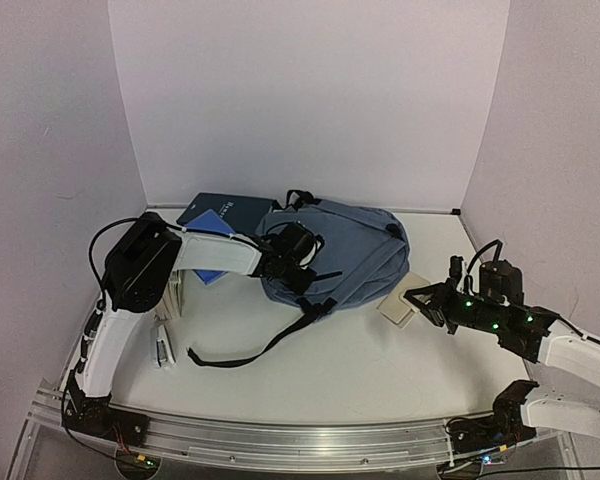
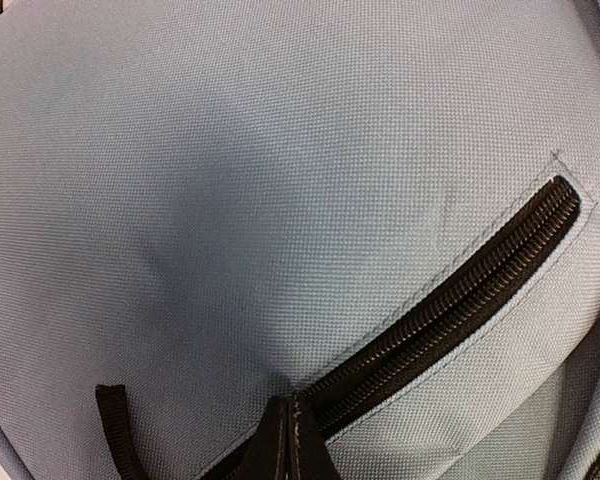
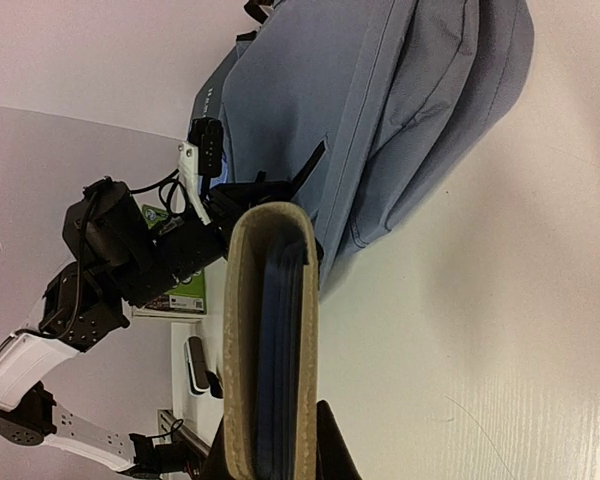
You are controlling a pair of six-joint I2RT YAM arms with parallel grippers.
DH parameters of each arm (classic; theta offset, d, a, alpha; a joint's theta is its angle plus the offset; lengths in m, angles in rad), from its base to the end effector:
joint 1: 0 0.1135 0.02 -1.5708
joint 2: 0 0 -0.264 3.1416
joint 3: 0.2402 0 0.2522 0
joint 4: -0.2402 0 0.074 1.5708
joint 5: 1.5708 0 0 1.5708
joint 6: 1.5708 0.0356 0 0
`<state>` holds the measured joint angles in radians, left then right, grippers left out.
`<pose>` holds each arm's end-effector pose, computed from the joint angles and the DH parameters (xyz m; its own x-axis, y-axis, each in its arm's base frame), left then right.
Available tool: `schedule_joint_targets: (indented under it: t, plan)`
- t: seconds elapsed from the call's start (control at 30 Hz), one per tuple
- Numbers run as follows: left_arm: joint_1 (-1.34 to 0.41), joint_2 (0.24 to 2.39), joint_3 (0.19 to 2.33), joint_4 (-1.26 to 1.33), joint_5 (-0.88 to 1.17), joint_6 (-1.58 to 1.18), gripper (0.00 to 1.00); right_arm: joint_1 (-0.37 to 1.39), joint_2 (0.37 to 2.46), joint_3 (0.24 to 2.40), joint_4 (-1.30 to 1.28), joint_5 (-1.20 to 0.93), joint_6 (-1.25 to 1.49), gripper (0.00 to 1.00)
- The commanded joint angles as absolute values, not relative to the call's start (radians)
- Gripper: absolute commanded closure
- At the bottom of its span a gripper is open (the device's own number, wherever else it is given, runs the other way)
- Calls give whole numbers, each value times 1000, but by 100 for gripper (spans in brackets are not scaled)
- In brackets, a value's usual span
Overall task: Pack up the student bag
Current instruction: Adjust the student bag at the center of the board.
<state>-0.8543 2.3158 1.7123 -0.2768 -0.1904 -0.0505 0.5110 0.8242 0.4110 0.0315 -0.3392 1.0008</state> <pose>0.3362 -0.3757 0.1339 -0.5390 0.5435 -0.6435 0.6349 0.7642 0.1136 0.1590 0.1027 0.2238 -0.7904 0.4671 -0.3964 -0.1207 0.5157 0.8482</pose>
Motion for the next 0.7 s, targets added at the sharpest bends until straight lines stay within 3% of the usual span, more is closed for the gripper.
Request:
schedule_joint_targets:
  t: [0.0, 0.5, 0.67]
  plan:
    - [-832, 2240, 1748, -235, -247, -12, 100, 513, 828, 411, 69, -333, 1012, 100]
    - [-722, 2030, 1622, -312, 127, -300, 94, 513, 843, 411, 69, -326, 1012, 100]
    - [-647, 2052, 1630, -373, 151, -373, 80, 514, 836, 414, 69, -327, 1013, 100]
